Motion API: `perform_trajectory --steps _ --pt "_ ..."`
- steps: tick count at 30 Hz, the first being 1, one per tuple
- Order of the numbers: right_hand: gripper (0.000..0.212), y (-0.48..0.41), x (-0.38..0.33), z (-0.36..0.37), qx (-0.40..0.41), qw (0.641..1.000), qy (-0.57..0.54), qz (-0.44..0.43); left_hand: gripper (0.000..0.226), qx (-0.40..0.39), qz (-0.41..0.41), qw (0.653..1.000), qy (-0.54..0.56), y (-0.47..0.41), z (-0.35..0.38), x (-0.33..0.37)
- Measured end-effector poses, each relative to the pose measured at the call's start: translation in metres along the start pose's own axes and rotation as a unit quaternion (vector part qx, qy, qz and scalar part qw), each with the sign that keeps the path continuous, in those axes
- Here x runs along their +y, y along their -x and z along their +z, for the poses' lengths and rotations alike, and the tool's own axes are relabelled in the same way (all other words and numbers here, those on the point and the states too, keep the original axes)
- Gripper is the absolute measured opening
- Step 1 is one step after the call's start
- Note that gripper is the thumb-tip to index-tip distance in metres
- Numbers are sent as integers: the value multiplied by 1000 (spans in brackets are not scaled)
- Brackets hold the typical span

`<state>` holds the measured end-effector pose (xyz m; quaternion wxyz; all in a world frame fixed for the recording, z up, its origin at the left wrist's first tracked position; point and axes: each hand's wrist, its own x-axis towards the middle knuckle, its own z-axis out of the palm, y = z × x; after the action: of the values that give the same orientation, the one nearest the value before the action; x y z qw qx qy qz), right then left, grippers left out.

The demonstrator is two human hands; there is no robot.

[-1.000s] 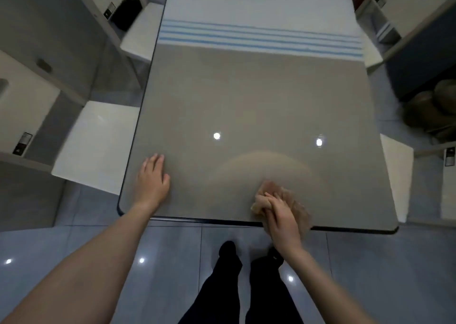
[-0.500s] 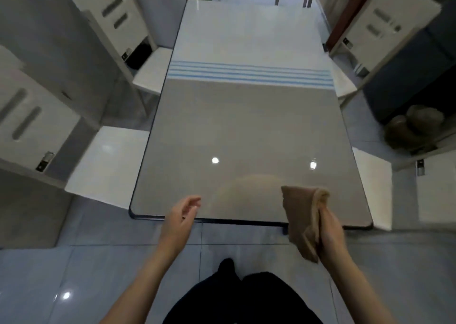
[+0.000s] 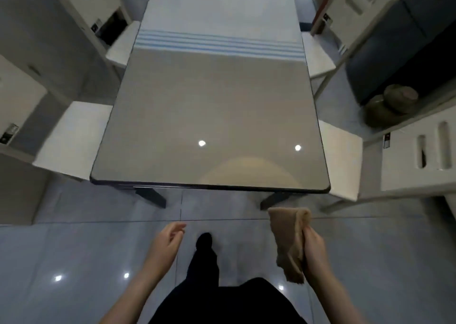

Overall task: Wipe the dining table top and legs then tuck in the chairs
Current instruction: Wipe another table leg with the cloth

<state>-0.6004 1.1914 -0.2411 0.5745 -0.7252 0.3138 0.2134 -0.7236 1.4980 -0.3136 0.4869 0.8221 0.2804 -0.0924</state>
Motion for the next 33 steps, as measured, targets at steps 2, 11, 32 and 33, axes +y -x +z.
perform_trajectory --steps 2,11,32,33 --pt "42 -3 9 -28 1 1000 -1 -21 17 6 1 1000 -6 14 25 8" --pt "47 -37 41 -160 22 999 -40 -23 19 -42 53 997 -33 50 160 79" --pt "42 -334 141 -45 70 913 -250 -315 36 -160 170 957 172 -272 423 0" --pt "42 -351 146 -33 51 900 -262 -345 31 -170 194 947 192 -292 436 -3"
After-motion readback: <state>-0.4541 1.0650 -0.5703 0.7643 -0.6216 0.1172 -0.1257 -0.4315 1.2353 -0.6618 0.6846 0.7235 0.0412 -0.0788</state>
